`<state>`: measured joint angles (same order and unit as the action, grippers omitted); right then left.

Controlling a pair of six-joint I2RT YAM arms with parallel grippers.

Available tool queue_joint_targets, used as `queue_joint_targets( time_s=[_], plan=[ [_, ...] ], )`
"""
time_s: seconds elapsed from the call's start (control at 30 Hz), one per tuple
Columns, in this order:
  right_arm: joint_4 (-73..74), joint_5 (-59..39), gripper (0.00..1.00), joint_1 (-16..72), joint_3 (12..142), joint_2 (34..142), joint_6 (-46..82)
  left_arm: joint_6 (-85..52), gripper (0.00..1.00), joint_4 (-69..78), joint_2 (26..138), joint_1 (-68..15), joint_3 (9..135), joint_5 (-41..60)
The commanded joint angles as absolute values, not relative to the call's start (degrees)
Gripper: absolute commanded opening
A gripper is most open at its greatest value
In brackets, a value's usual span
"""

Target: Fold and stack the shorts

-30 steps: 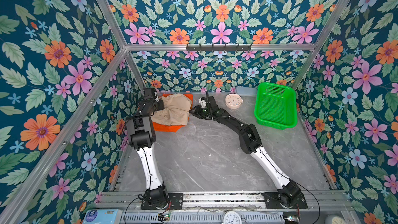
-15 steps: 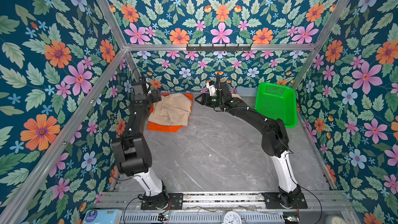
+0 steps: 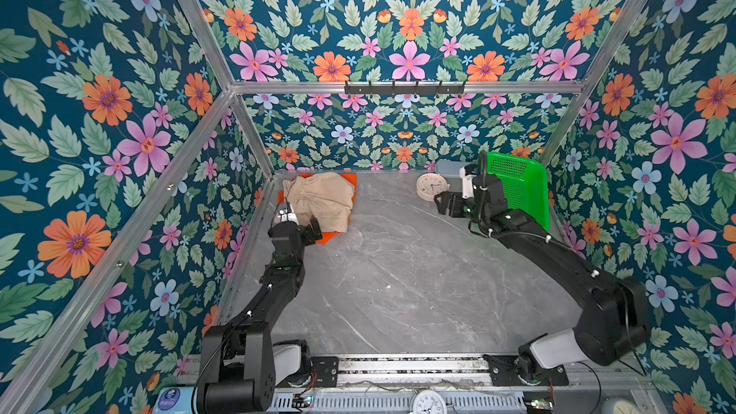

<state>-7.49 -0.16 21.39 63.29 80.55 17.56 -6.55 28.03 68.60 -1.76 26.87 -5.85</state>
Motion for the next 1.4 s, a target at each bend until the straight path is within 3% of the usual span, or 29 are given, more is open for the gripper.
queue_joint_targets(
  time_s=[0.0, 0.23, 0.5, 0.6, 0.83, 1.1, 1.37],
  plan=[
    [0.68, 7.07, 0.99, 17.27, 52.79, 72.74, 9.95, -3.69, 1.00, 40.09, 68.34, -2.46, 22.05, -11.92],
    [8.63, 3.14, 0.99, 3.08, 34.68, 60.15, 6.78, -3.63, 1.00, 51.61, 75.20, -2.98, 16.90, -11.24],
    [28.39, -0.34, 0.99, -5.22, 18.74, 60.61, 1.85, 1.52, 1.00, 82.74, 94.19, -5.94, 12.25, -19.74],
    [35.71, -2.48, 0.99, -7.44, 16.11, 65.28, 2.20, -1.87, 1.00, 71.42, 91.90, -4.03, 15.67, -18.13],
    [37.01, -4.56, 0.99, -7.83, 16.62, 68.07, 0.80, -2.20, 1.00, 71.82, 91.96, -3.25, 15.64, -17.22],
    [43.91, -13.71, 0.99, -7.68, 13.23, 67.24, 3.60, -2.19, 1.00, 71.98, 92.08, -3.25, 15.64, -17.21],
    [57.57, -14.18, 0.99, -7.42, 15.79, 84.18, 4.87, -2.19, 1.00, 72.00, 92.09, -3.25, 15.64, -17.16]
  ],
)
